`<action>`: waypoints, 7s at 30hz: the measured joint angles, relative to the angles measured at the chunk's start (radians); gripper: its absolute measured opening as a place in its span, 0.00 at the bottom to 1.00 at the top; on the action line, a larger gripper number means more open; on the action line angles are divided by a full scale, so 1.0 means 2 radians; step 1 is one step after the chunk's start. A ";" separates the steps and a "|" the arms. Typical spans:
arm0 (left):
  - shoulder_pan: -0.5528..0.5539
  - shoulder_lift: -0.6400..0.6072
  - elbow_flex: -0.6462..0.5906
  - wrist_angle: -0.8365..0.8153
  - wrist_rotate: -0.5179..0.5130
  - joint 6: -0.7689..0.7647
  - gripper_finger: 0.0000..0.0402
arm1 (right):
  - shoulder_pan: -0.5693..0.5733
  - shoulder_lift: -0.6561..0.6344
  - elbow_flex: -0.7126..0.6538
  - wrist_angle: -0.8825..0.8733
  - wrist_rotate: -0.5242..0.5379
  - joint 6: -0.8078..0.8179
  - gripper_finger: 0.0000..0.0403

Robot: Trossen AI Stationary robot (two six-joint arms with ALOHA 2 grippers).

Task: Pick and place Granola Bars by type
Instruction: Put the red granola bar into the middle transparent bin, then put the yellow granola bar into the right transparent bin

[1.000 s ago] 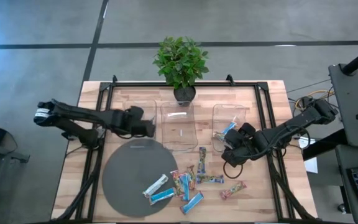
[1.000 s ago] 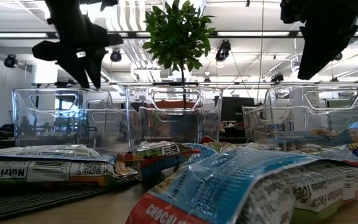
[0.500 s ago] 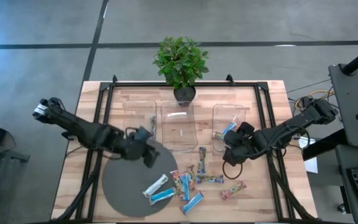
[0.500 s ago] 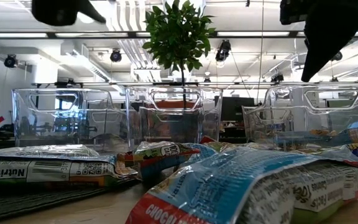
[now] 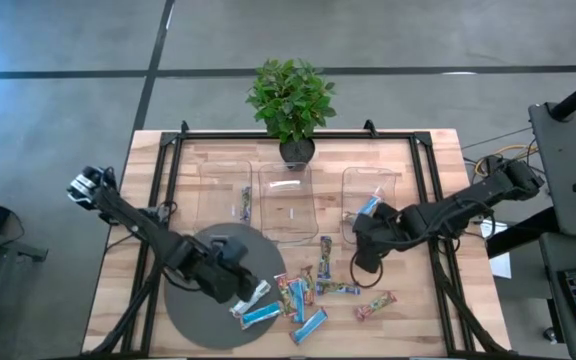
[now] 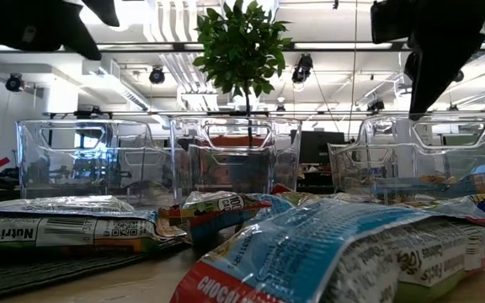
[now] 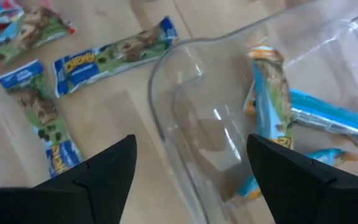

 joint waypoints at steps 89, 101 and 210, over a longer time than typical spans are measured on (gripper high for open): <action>-0.060 0.185 0.146 -0.147 0.107 -0.004 0.38 | 0.251 0.162 -0.091 0.251 -0.054 -0.103 0.67; -0.069 0.184 0.149 -0.146 0.107 -0.015 0.38 | 0.250 0.127 -0.096 0.205 -0.060 -0.055 0.32; -0.009 0.264 0.113 -0.103 0.143 -0.026 0.47 | -0.042 -0.035 0.071 -0.078 0.127 -0.098 0.68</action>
